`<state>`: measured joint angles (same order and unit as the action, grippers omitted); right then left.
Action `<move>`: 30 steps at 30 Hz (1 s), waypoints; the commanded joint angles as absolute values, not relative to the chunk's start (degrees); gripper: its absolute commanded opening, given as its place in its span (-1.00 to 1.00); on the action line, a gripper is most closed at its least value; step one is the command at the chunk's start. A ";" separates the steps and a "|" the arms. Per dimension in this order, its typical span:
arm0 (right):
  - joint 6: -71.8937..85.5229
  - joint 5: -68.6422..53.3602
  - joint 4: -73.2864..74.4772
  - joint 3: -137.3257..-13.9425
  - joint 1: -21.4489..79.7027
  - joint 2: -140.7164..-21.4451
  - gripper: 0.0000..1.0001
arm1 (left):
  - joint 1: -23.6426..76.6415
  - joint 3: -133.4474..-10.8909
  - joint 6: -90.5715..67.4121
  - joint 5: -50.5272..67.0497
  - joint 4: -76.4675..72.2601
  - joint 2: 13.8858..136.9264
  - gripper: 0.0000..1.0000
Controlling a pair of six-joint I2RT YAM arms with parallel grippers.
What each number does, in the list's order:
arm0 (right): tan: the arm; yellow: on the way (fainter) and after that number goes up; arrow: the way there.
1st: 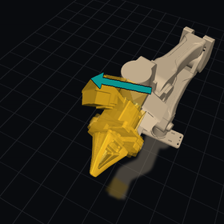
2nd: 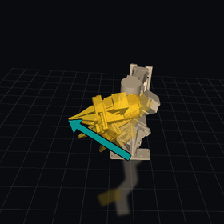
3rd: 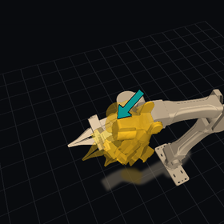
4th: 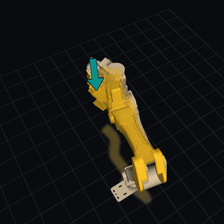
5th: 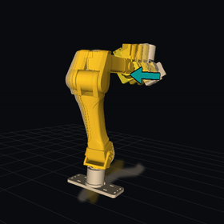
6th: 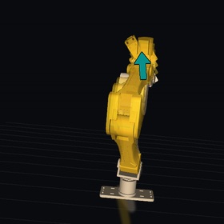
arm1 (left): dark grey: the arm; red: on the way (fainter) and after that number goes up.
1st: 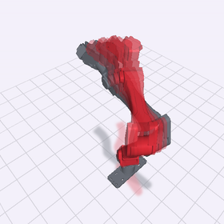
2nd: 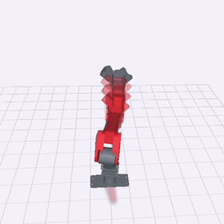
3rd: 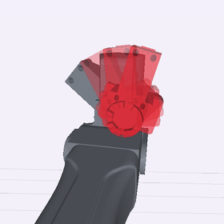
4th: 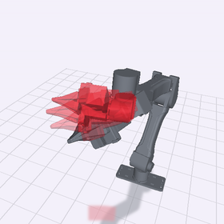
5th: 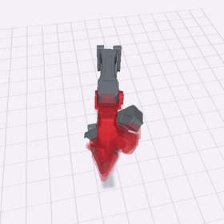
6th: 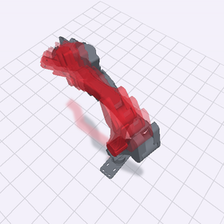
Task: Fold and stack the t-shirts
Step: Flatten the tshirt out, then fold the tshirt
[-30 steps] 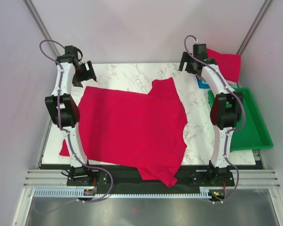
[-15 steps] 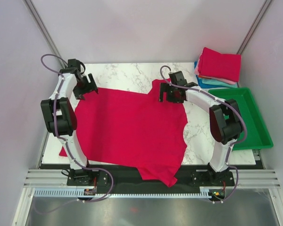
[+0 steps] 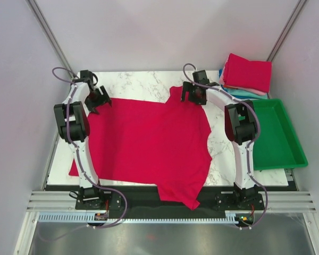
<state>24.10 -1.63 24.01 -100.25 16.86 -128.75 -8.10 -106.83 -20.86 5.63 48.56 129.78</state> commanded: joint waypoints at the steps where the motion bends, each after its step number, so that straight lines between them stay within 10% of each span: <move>1: 22.77 -1.14 26.89 -108.17 14.16 -137.53 0.96 | -8.79 -112.75 -23.99 6.59 46.23 134.82 0.72; 19: 22.60 -6.77 14.68 -136.14 12.57 -154.25 0.96 | -8.70 -134.46 -28.40 15.55 44.12 145.38 0.72; 30: 19.07 -5.54 11.07 -124.65 11.51 -133.01 0.96 | -9.93 -113.15 -26.54 6.25 43.86 113.68 0.78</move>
